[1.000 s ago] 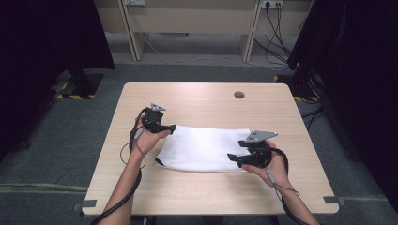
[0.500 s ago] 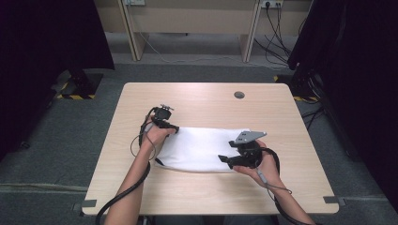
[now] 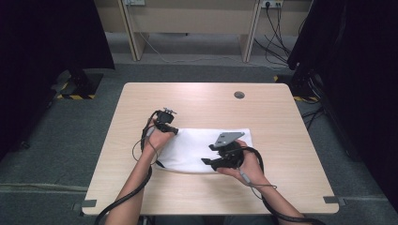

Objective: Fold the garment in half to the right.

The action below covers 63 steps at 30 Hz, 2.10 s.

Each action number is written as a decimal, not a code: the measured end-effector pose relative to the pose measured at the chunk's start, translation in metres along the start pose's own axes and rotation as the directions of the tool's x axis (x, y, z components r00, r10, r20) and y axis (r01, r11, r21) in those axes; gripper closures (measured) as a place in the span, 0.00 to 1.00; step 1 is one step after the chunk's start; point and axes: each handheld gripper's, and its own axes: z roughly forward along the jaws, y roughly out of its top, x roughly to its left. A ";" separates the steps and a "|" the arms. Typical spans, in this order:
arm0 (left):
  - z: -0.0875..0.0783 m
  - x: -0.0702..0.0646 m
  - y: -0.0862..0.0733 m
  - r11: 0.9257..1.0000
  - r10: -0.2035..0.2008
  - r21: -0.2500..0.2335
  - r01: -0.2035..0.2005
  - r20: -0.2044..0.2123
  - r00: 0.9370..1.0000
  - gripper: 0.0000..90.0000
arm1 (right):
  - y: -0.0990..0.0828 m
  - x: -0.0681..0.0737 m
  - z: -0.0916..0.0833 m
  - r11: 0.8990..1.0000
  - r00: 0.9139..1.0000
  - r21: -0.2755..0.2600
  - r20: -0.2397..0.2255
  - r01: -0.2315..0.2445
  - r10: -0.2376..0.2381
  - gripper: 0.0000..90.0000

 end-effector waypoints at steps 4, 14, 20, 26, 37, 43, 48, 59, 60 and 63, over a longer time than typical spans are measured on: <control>-0.010 0.004 0.001 1.000 -0.006 -0.014 0.006 0.017 1.000 0.94 | 0.019 0.018 0.021 0.998 0.997 0.016 -0.047 0.061 -0.060 0.50; -0.013 0.009 0.000 1.000 -0.012 -0.009 0.012 0.030 0.999 0.94 | 0.045 0.047 0.073 0.989 0.986 0.048 -0.102 0.140 -0.135 0.52; -0.014 0.011 0.001 1.000 -0.012 -0.006 0.013 0.036 0.999 0.94 | 0.053 0.059 0.098 0.982 0.980 0.074 -0.111 0.173 -0.164 0.55; -0.014 0.013 0.001 1.000 -0.016 -0.001 0.016 0.041 0.999 0.94 | 0.060 0.066 0.115 0.969 0.972 0.106 -0.092 0.225 -0.216 0.58; -0.012 0.014 0.000 1.000 -0.016 0.013 0.016 0.037 0.999 0.94 | 0.058 0.064 0.129 0.970 0.976 0.125 -0.085 0.210 -0.201 0.71; -0.013 0.013 0.001 1.000 -0.008 0.024 0.007 0.028 1.000 0.94 | 0.056 0.062 0.130 0.977 0.980 0.105 -0.092 0.183 -0.174 0.86; -0.014 0.012 0.002 1.000 -0.008 0.027 0.007 0.026 1.000 0.94 | 0.055 0.064 0.130 0.982 0.986 0.103 -0.070 0.159 -0.152 0.94; -0.031 0.013 0.010 1.000 -0.003 0.029 0.003 0.009 1.000 0.94 | 0.068 0.064 0.110 0.991 0.987 0.001 -0.087 0.133 -0.132 0.94; -0.031 0.013 0.010 1.000 -0.003 0.029 0.003 0.009 1.000 0.94 | 0.074 0.066 0.103 0.991 0.987 -0.030 -0.090 0.128 -0.131 0.94; -0.038 0.014 0.013 1.000 -0.002 0.026 0.002 0.004 1.000 0.94 | 0.079 0.067 0.097 0.991 0.988 -0.061 -0.090 0.120 -0.125 0.95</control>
